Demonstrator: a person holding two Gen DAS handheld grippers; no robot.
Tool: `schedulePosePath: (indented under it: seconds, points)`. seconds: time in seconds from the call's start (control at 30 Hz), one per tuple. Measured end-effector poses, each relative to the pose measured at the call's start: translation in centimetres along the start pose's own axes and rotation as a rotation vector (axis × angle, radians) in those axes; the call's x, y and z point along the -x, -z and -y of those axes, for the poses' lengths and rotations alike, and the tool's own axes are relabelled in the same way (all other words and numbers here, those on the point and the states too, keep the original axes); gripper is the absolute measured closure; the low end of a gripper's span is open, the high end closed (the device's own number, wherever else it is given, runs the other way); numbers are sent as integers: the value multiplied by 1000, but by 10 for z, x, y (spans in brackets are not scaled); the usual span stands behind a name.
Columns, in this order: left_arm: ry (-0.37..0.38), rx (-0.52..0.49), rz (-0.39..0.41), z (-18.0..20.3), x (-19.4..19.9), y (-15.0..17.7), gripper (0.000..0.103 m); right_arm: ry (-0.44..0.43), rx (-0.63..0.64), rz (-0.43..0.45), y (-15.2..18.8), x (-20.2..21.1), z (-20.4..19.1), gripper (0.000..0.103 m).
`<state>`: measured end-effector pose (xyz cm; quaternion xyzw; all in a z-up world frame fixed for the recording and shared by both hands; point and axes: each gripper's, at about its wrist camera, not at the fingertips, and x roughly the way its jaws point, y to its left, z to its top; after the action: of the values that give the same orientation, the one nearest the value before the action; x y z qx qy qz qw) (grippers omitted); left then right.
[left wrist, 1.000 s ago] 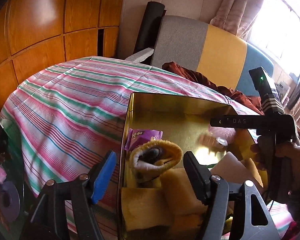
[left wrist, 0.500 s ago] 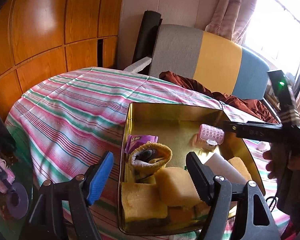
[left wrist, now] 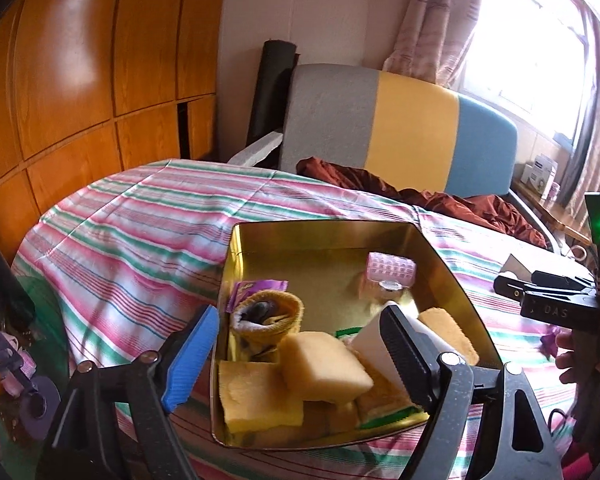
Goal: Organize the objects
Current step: 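Withdraw both open grippers from the tray toward the remaining items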
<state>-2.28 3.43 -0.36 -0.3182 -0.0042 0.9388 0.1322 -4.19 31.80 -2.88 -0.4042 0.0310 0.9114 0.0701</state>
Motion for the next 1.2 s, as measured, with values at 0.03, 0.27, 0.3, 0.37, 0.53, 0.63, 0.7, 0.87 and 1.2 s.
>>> schedulePosePath:
  seconds: [0.03,0.27,0.3,0.37,0.53,0.63,0.7,0.87,1.2]
  points:
    - [5,-7,2,3,1,0,17,8,-9,-2,2,1,7,16]
    - [44,-63,5,27,7,-1,16,76,-59,-9,17,10,55,16]
    - [53,-73,5,31,7,-1,15,87,-74,-9,19,13,65,16]
    - [75,-88,3,37,8,-3,13,126,-105,-5,21,18,89,16]
    - [118,-129,-2,58,6,-5,9,241,-207,12,26,36,157,16]
    - [147,-161,-15,75,3,-4,9,315,-308,21,36,43,203,16]
    - [161,-181,-26,85,0,-4,9,361,-382,23,44,45,230,16]
    - [226,-238,-47,120,-4,-8,9,387,-682,18,74,49,290,16]
    - [400,-402,-154,223,-32,10,7,306,-808,-123,96,30,308,16]
